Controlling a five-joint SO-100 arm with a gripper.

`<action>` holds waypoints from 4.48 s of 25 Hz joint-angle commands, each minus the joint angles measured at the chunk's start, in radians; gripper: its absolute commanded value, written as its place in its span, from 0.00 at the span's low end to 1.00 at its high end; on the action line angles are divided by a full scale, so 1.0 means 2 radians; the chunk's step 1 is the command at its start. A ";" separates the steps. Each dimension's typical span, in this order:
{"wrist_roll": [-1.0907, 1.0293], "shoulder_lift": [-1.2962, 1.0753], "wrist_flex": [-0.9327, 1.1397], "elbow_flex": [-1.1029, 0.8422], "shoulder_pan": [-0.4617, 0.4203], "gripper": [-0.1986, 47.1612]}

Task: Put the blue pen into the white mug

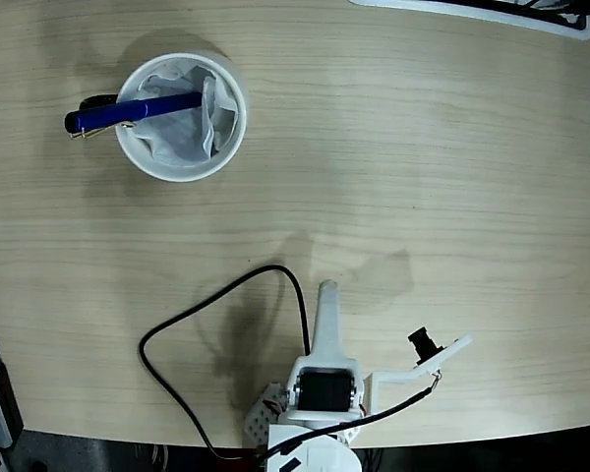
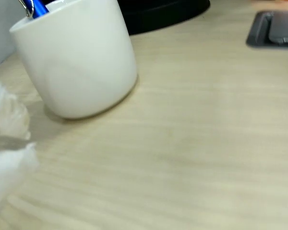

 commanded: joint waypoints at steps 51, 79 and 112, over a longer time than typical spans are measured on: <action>0.054 0.066 0.104 0.025 0.002 0.00; 0.054 0.066 0.104 0.025 0.002 0.00; 0.054 0.066 0.104 0.025 0.002 0.00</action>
